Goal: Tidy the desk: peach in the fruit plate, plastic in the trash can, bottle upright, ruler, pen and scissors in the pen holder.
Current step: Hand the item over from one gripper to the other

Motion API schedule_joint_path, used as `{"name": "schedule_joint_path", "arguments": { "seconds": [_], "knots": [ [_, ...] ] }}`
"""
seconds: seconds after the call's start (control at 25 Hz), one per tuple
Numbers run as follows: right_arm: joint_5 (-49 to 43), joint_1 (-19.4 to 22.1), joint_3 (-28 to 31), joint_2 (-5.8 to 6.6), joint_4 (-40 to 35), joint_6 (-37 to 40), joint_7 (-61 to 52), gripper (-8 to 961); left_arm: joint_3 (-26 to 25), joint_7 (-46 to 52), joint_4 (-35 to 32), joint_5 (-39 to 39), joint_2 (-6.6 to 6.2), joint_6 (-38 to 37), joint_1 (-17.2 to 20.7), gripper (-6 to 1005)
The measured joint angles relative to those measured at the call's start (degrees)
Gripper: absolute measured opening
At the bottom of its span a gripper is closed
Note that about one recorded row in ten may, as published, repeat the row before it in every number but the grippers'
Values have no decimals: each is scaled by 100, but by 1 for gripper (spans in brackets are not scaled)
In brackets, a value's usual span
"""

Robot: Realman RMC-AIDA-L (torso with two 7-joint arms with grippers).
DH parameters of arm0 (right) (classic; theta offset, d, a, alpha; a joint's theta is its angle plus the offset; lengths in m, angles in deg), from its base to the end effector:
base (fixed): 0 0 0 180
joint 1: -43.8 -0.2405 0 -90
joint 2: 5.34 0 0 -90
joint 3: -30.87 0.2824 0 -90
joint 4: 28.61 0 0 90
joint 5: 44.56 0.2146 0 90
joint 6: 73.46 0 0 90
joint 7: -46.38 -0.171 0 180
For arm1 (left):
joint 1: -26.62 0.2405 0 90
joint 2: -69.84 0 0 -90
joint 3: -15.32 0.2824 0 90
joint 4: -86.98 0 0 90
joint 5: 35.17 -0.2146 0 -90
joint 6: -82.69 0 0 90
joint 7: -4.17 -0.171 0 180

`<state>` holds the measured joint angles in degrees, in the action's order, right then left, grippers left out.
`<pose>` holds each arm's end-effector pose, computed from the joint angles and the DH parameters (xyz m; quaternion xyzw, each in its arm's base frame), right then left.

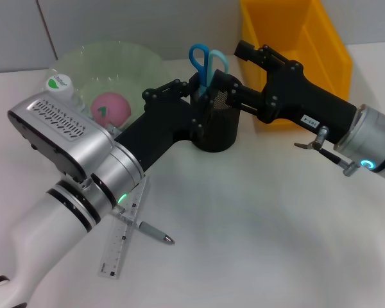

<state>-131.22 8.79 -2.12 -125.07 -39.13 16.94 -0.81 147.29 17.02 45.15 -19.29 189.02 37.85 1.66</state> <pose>0.2303 0.3685 -0.0479 -0.8322 0.1366 0.4704 0.2597 -0.1728 0.3593 -0.1413 -0.8511 -0.1309 -0.3641 0.3548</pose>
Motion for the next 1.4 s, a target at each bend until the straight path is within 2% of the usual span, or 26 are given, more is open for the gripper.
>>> {"name": "schedule_joint_path", "arguments": {
  "seconds": [0.28, 0.64, 1.36, 1.4],
  "knots": [
    [1, -175, -35, 1, 15, -320, 44, 672, 199, -490, -178, 443, 0, 217, 2, 338],
    [-16, -305, -58, 3, 16, -497, 250, 667, 147, -547, -335, 460, 0, 569, -41, 346],
    [-16, -430, -43, -7, 273, -661, 484, 656, 126, -697, -503, 460, 0, 586, 94, 361],
    [-16, -430, -43, -7, 273, -661, 484, 607, 126, -697, -503, 460, 0, 586, 94, 362]
  ]
}}
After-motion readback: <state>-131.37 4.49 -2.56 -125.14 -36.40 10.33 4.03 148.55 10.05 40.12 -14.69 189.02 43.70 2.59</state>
